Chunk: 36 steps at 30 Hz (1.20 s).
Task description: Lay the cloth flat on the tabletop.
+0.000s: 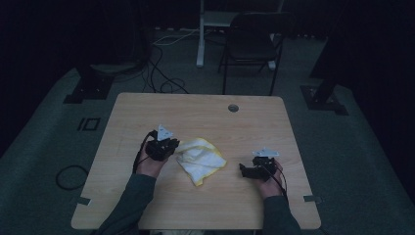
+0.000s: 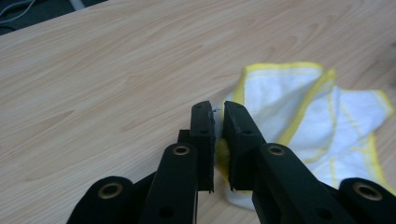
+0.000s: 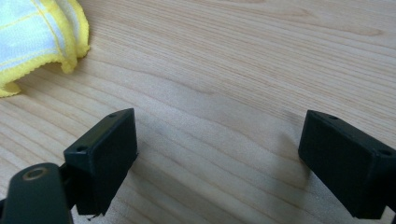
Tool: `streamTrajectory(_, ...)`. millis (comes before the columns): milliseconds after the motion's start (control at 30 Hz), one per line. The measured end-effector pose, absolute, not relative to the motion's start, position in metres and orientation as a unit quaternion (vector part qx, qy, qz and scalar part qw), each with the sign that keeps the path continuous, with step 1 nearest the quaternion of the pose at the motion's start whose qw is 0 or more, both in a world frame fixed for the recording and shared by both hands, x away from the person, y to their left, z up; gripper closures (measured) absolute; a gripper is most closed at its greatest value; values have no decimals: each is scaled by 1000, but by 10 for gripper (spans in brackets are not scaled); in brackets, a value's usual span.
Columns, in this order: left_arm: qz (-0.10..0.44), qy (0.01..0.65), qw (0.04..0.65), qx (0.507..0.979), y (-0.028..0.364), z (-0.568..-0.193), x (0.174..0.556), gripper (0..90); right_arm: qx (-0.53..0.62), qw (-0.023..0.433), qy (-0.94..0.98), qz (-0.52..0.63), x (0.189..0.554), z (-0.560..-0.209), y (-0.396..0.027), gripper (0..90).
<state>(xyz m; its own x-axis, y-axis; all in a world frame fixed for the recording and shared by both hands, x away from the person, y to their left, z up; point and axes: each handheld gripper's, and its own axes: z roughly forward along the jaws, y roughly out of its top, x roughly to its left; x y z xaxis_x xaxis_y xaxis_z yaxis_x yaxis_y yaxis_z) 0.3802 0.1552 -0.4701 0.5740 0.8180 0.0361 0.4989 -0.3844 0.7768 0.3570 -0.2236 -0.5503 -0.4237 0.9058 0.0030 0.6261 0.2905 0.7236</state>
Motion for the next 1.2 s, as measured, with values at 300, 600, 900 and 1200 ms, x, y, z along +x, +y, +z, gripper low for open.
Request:
streamTrajectory(300,210,442,359,794,180,-481,397,830,495,210,775,333,357,-550,-223,114)
streamTrajectory(600,191,488,345,779,208,-499,417,829,495,210,775,333,357,-550,-223,114)
streamTrajectory(900,187,525,327,763,234,-511,423,828,495,210,775,333,357,-550,-223,114)
streamTrajectory(1200,185,554,313,749,256,-522,420,822,494,209,775,335,357,-550,-223,128)
